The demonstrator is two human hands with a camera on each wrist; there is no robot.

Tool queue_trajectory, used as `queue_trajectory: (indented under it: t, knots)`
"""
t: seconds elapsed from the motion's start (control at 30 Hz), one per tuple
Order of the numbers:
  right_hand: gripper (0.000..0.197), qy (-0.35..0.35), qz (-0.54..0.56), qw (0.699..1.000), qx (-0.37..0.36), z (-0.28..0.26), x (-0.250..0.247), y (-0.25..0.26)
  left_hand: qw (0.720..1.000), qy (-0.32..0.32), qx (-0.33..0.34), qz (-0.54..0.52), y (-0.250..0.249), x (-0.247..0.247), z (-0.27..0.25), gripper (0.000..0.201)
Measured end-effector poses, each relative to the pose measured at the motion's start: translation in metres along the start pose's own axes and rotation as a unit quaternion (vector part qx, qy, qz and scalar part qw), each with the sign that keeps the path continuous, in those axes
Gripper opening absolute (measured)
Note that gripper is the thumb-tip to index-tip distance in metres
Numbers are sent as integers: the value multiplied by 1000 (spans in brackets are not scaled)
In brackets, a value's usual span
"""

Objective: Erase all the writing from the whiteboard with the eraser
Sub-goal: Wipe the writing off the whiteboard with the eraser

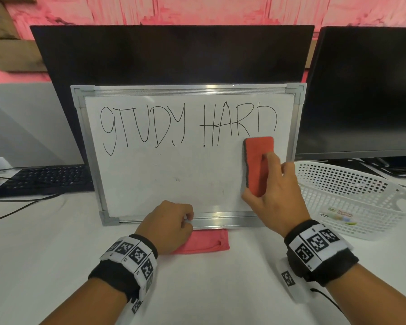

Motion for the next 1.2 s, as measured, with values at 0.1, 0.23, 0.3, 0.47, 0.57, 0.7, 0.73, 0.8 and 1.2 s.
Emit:
queue_trajectory:
  t: [0.1,0.23,0.3,0.47,0.57,0.7,0.73,0.8,1.2]
  knots:
    - [82,19,-1,1000,-12,-4,6,7,1000,1,0,-5,-1,-1,-1,15]
    - [84,-10,20,1000,-17,4,6,17,1000,-1,0,-8,-1,-1,-1,16]
    - [85,-12,31,999,-15,6,8,20,1000,0,1,-9,0,0,-1,16]
    - [81,32,15,999,-26,-5,21,29,1000,-1,2,-11,-1,-1,-1,14]
    - [82,27,24,999,-32,-3,26,37,1000,-2,0,-14,-2,-3,-1,13]
    - [83,14,48,998,-30,3,32,46,1000,-8,-8,-11,3,-6,-4,14]
    - [82,15,49,998,-30,2,33,48,1000,-9,-9,-9,5,-7,-5,14]
    - [80,31,37,998,-35,-3,37,51,1000,-11,-11,-5,10,-11,-7,16]
    - [79,27,44,997,-50,0,52,79,999,-8,-51,-14,36,-29,-21,15]
Point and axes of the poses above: each hand's wrist, its own z-axis towards the middle knuckle, its own x-axis out of the palm, y = z × x, the point moved 6 cm from there along z, towards the middle knuckle, and after that the axes turned 4 degrees about -y, right-handed, at the moved point
